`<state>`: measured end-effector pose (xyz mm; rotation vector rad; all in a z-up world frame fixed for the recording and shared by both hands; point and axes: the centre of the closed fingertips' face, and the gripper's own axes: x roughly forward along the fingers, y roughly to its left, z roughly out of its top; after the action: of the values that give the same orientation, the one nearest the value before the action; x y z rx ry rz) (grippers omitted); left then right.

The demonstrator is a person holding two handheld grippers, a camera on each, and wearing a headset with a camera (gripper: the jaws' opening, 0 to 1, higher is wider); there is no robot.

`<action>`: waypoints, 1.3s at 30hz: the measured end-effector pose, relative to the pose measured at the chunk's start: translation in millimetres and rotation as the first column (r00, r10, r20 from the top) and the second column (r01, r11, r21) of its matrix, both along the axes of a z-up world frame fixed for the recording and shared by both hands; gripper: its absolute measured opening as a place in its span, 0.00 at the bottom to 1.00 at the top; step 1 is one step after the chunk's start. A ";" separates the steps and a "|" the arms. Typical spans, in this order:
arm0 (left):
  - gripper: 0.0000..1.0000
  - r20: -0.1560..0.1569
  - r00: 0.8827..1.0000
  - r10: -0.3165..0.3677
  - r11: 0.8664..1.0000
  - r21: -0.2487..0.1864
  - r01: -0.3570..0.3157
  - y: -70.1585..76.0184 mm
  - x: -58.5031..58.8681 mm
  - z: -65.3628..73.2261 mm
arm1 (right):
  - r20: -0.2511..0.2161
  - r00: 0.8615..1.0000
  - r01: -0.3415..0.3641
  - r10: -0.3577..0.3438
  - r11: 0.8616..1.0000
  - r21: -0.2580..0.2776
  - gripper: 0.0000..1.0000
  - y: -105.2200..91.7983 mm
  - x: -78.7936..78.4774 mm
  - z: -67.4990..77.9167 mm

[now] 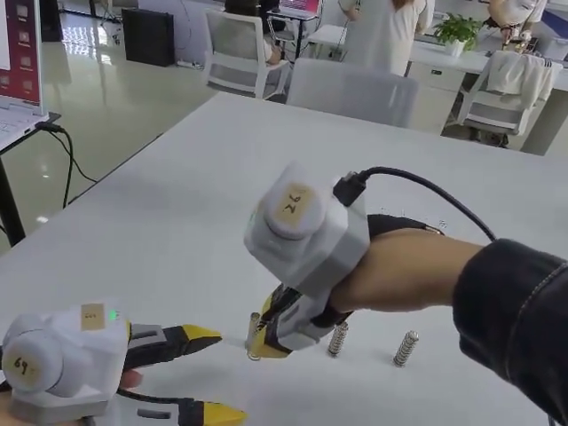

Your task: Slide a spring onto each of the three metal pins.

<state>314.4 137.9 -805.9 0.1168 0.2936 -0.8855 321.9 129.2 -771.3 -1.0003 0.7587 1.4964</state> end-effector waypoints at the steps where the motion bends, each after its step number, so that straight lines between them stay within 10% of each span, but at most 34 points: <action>1: 0.53 -0.001 1.000 0.003 1.000 0.001 -0.003 0.4 0.2 -0.4 | 0.004 1.000 0.004 -0.004 1.000 0.001 0.08 -0.5 2.7 1.3; 17: 0.67 -0.009 0.999 0.032 0.999 -0.010 -0.032 3.1 3.5 -1.0 | 0.041 0.997 0.058 -0.059 0.998 0.018 0.08 4.6 33.1 10.0; 39: 0.71 -0.013 0.999 0.037 0.999 -0.015 -0.037 5.2 3.7 -2.8 | 0.026 0.996 0.087 -0.087 0.996 -0.001 0.08 17.1 54.6 -13.6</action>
<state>318.0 143.1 -808.7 0.0913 0.2994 -0.8516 376.5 146.3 -784.9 -0.9740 0.7758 1.4057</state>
